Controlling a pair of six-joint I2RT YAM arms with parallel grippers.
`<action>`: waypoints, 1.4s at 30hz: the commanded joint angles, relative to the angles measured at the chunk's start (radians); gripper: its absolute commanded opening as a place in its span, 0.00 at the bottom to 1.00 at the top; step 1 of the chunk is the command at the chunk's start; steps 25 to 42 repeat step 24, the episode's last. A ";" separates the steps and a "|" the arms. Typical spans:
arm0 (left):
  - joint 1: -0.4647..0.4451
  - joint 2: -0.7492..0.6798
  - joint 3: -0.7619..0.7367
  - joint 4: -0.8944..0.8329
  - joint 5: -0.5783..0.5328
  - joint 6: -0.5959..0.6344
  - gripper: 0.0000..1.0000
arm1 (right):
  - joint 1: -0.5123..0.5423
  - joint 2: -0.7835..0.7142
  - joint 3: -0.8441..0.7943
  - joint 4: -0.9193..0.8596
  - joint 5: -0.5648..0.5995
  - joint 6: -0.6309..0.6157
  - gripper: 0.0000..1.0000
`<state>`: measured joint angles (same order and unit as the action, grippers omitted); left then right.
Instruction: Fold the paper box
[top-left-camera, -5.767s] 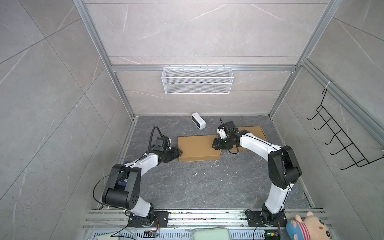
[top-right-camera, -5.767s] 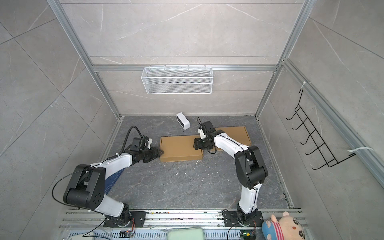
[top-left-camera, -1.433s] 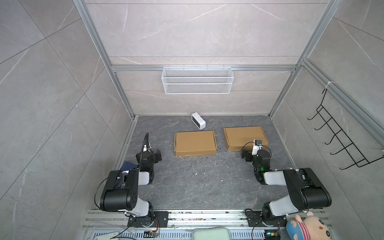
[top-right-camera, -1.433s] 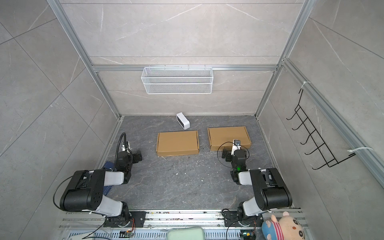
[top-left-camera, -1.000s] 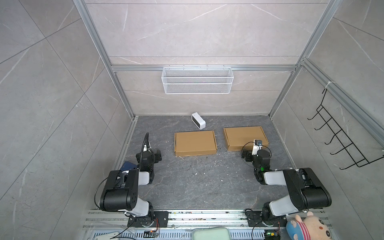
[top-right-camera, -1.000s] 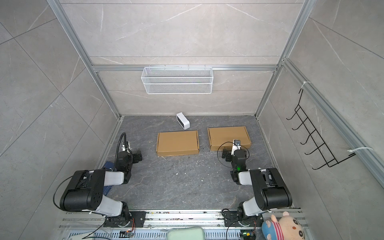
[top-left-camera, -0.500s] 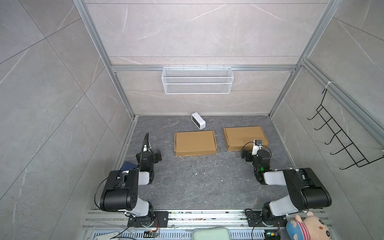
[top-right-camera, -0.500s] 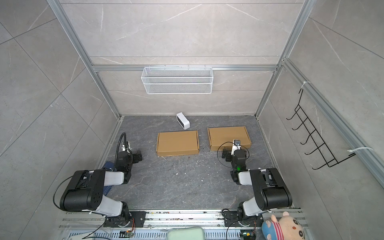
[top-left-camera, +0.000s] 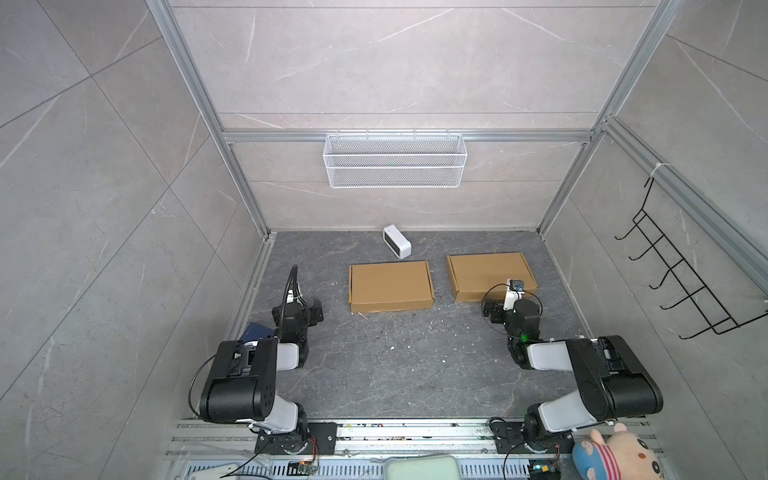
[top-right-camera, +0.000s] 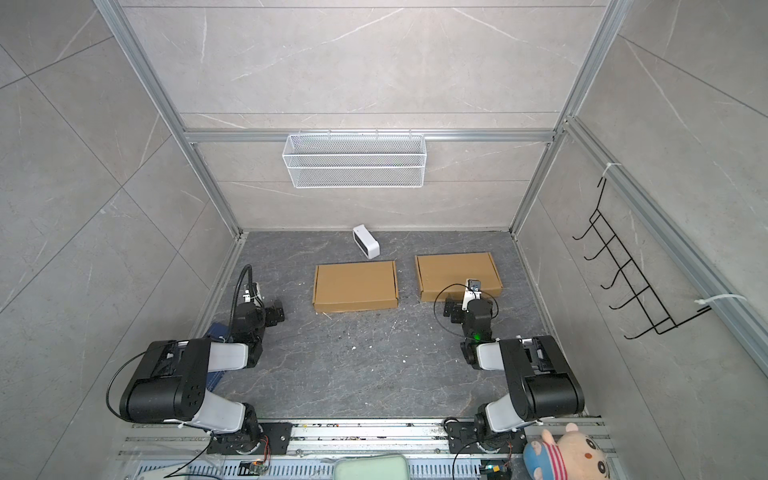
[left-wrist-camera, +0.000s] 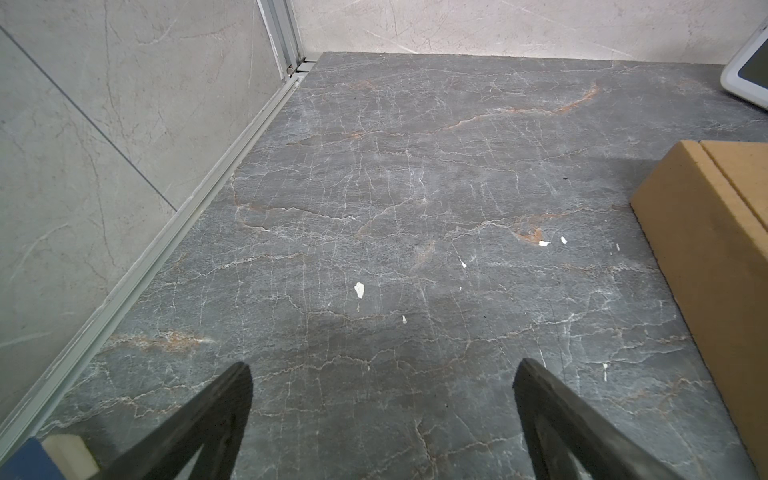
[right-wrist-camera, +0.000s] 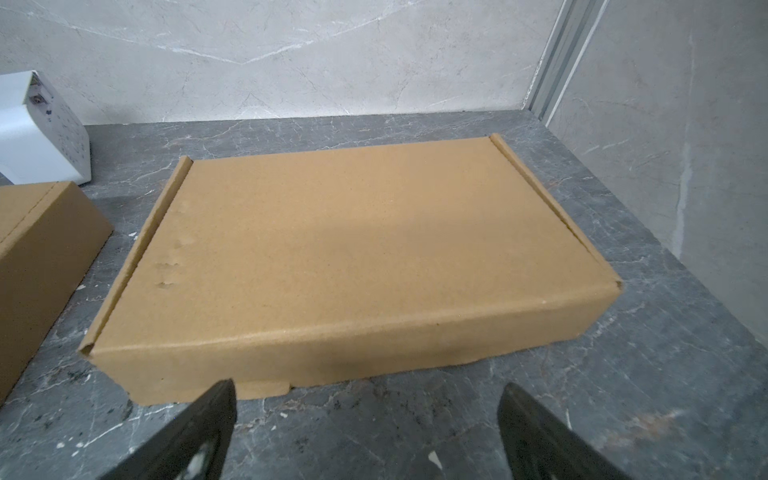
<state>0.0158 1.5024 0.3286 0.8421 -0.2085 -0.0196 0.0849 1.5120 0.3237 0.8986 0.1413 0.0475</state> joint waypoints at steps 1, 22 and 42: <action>0.003 -0.001 0.020 0.028 -0.015 -0.014 1.00 | 0.006 -0.003 0.017 0.004 0.011 -0.014 1.00; 0.005 -0.001 0.020 0.026 -0.013 -0.016 1.00 | 0.063 0.008 0.026 0.003 0.018 -0.070 1.00; 0.006 -0.001 0.021 0.026 -0.014 -0.015 1.00 | 0.060 0.002 0.021 0.005 0.015 -0.068 0.99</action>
